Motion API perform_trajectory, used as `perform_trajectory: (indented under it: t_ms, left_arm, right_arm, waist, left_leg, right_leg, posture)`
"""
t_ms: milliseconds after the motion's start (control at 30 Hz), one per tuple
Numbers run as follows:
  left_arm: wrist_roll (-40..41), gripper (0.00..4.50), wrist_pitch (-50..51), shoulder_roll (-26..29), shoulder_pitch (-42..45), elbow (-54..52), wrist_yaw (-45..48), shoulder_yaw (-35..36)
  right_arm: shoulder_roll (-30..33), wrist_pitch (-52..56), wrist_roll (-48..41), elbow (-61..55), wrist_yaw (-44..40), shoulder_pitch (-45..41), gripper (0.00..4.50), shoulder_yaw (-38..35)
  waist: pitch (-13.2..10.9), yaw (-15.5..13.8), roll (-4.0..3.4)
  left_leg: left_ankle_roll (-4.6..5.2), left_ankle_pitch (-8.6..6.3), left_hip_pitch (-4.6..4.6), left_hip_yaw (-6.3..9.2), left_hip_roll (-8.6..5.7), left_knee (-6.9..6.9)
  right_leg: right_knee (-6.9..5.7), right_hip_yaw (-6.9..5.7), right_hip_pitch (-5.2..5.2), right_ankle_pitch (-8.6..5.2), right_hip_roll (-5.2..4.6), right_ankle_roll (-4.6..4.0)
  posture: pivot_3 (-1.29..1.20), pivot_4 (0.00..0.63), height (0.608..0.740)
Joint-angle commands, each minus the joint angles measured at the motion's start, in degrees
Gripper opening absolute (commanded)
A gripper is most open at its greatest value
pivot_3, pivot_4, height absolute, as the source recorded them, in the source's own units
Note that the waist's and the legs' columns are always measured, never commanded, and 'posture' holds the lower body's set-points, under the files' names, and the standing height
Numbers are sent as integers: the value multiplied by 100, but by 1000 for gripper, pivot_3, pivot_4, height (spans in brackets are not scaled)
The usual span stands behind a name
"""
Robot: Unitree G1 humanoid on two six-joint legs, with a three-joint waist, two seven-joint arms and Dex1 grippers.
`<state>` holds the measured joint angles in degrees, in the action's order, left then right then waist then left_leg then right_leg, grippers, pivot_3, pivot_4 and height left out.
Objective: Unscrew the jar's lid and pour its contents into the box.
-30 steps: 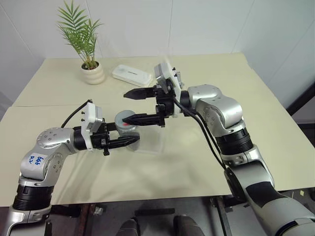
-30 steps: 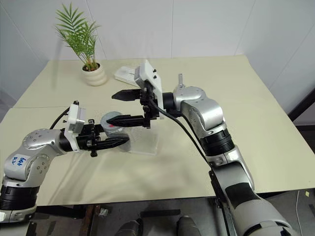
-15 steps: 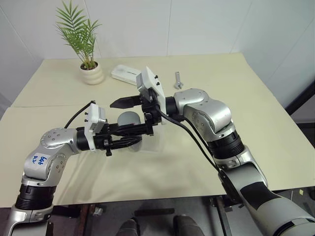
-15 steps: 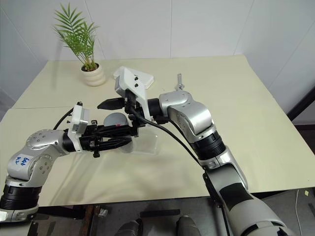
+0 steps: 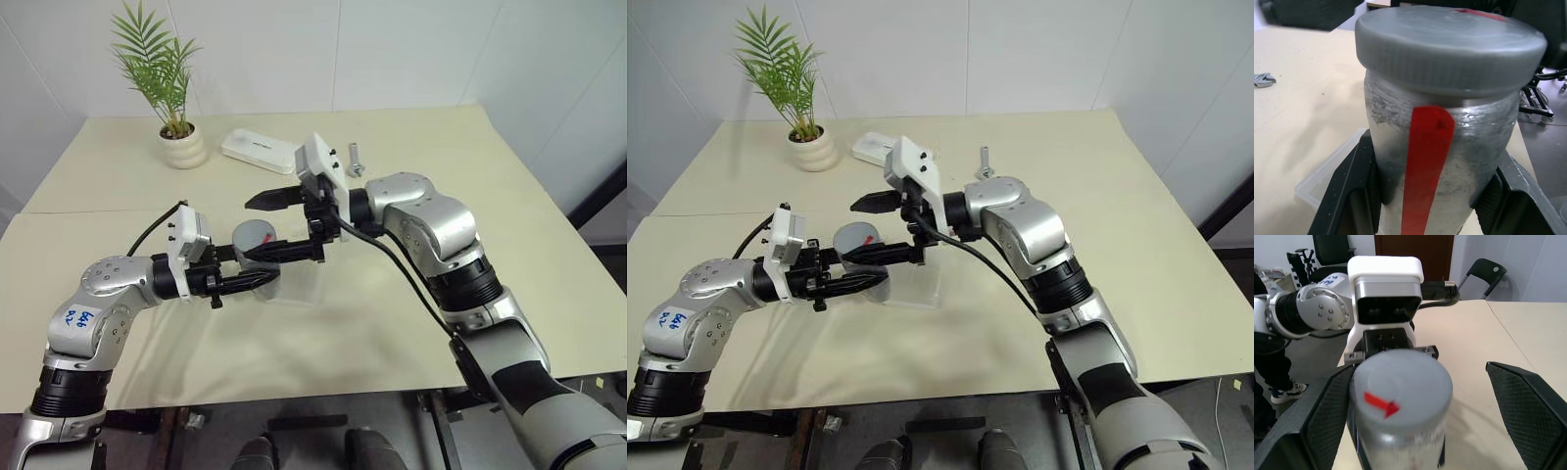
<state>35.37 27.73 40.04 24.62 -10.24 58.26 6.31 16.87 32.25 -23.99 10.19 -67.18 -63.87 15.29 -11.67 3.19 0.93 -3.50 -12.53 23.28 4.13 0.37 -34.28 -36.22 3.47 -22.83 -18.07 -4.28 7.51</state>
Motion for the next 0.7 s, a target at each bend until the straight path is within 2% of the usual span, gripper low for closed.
perform_trajectory:
  t_ms: [33, 233, 400, 567, 700]
  left_arm:
    - [135, 1967, -90, 47, 69, -289, 127, 123]
    - [169, 1967, -39, 94, -2, -362, 114, 207]
    - [189, 1967, -19, 127, -133, -453, 102, 292]
    - [181, 1967, 2, 139, -162, -469, 97, 321]
    - [170, 1967, 20, 118, -106, -448, 96, 278]
  right_arm:
    - [343, -99, 103, 234, 38, 3, 4470, -376]
    - [815, -141, 11, 623, -258, -2, 4470, -640]
    - [943, -1, -144, 831, -377, -33, 4470, -913]
    - [767, 462, -778, 322, -728, -13, 4470, -1121]
    - [171, 784, -1112, -244, -361, -57, 4470, -1050]
  waist:
    - [0, 2, 0]
    - [0, -32, 0]
    - [-1, 15, -1]
    - [-2, 10, -3]
    - [-2, 16, -3]
  left_leg:
    - [0, 0, 0, 0, 0, 0]
    - [0, 0, 1, -1, -3, -3]
    - [0, 0, 0, -4, 0, 1]
    - [0, 0, 0, -4, 10, 2]
    - [0, 0, -1, -3, 13, 1]
  right_leg:
    - [0, 0, 0, 0, 0, 0]
    - [2, 0, 1, 0, -2, 0]
    - [4, 4, 0, 0, 0, 0]
    - [3, 3, 0, -1, 8, -3]
    - [0, 3, 0, -1, 11, -3]
  posture:
    - [0, 150, 740]
    - [0, 150, 740]
    - [0, 150, 740]
    - [0, 150, 740]
    - [0, 150, 740]
